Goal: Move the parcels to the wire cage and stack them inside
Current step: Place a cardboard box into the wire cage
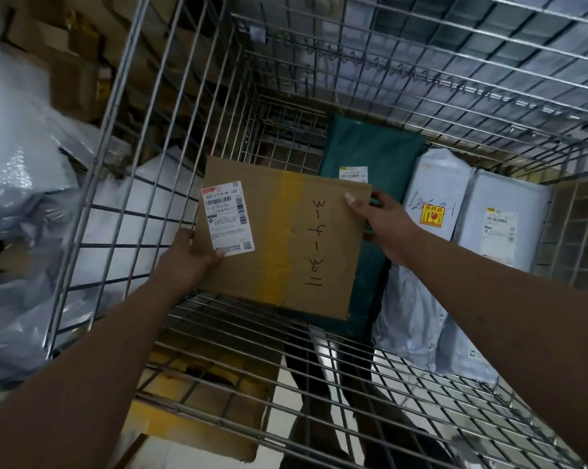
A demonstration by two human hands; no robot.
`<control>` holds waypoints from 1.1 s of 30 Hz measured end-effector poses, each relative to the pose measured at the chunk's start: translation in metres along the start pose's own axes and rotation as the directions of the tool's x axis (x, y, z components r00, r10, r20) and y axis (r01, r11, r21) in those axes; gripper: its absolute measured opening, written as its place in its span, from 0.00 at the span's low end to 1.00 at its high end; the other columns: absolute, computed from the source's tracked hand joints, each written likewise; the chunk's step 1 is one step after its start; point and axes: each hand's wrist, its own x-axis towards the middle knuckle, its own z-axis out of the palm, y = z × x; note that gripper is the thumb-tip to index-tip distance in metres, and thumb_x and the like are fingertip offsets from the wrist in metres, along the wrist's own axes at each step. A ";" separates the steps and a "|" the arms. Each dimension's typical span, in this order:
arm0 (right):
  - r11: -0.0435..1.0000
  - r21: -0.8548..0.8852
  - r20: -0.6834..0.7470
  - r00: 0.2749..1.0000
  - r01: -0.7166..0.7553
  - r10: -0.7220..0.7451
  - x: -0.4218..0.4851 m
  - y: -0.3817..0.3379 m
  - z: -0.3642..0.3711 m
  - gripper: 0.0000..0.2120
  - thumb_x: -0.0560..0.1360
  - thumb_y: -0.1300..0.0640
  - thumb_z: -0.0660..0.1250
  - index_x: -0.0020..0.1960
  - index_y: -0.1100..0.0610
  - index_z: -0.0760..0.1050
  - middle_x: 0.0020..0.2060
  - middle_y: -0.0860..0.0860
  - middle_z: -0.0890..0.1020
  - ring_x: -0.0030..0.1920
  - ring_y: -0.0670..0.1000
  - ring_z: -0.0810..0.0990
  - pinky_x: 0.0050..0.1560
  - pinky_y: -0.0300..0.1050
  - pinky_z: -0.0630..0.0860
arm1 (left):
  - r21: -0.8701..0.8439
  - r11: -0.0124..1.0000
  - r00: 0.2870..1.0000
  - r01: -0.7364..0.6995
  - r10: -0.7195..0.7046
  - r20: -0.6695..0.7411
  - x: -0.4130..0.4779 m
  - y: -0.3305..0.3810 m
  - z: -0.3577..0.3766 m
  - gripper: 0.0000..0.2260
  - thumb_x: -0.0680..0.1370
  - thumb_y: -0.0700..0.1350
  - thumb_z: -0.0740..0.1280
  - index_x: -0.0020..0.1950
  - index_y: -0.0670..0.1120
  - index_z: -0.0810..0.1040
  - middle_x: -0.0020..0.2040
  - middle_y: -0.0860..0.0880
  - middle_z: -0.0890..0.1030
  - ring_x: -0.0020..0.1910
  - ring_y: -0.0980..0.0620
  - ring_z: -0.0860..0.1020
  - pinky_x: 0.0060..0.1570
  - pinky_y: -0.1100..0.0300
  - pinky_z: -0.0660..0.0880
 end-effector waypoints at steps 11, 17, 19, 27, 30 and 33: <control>0.993 -0.113 -0.012 0.999 -0.039 0.038 0.029 0.009 -0.004 0.34 0.72 0.53 0.81 0.74 0.45 0.71 0.59 0.43 0.80 0.56 0.47 0.81 0.44 0.44 0.77 | -0.225 0.957 0.960 0.185 -0.127 0.250 0.000 -0.005 0.036 0.41 0.77 0.43 0.77 0.82 0.55 0.57 0.72 0.46 0.74 0.69 0.38 0.75 0.59 0.35 0.78; 0.972 -0.234 0.021 1.000 0.013 -0.009 0.044 -0.001 -0.019 0.28 0.74 0.52 0.80 0.71 0.45 0.74 0.61 0.47 0.82 0.61 0.56 0.83 0.60 0.60 0.82 | -0.500 0.755 0.852 0.424 -0.146 0.503 0.007 0.001 0.044 0.32 0.70 0.60 0.76 0.71 0.50 0.75 0.66 0.41 0.81 0.63 0.36 0.81 0.60 0.32 0.78; 0.960 -0.276 0.039 0.999 0.041 -0.032 0.047 -0.008 -0.024 0.28 0.75 0.53 0.78 0.72 0.47 0.74 0.63 0.49 0.82 0.61 0.57 0.83 0.64 0.61 0.80 | -0.531 0.725 0.842 0.439 -0.125 0.525 0.011 0.007 0.048 0.32 0.71 0.61 0.75 0.70 0.48 0.76 0.64 0.40 0.82 0.61 0.36 0.82 0.53 0.33 0.81; 0.868 -0.495 0.030 0.999 0.035 -0.023 0.063 -0.023 -0.039 0.34 0.72 0.41 0.79 0.74 0.48 0.74 0.62 0.48 0.82 0.56 0.52 0.83 0.54 0.47 0.80 | -0.523 0.742 0.843 0.420 -0.105 0.528 0.022 0.001 0.074 0.37 0.70 0.43 0.80 0.73 0.58 0.65 0.59 0.41 0.86 0.53 0.38 0.87 0.46 0.34 0.83; 0.752 -0.657 0.020 0.998 0.055 -0.056 0.077 -0.010 -0.035 0.37 0.71 0.31 0.74 0.74 0.46 0.73 0.59 0.47 0.80 0.51 0.49 0.80 0.45 0.40 0.73 | -0.527 0.671 0.785 0.521 -0.135 0.604 0.018 0.004 0.091 0.33 0.73 0.40 0.77 0.75 0.46 0.67 0.61 0.39 0.85 0.59 0.38 0.84 0.55 0.35 0.82; 0.655 -0.750 0.057 0.995 0.095 -0.079 0.098 0.007 -0.036 0.39 0.73 0.32 0.73 0.78 0.48 0.69 0.67 0.49 0.79 0.61 0.53 0.79 0.54 0.42 0.73 | -0.486 0.669 0.770 0.562 -0.209 0.603 0.013 0.002 0.117 0.34 0.73 0.37 0.78 0.76 0.42 0.66 0.63 0.39 0.83 0.59 0.40 0.84 0.48 0.45 0.85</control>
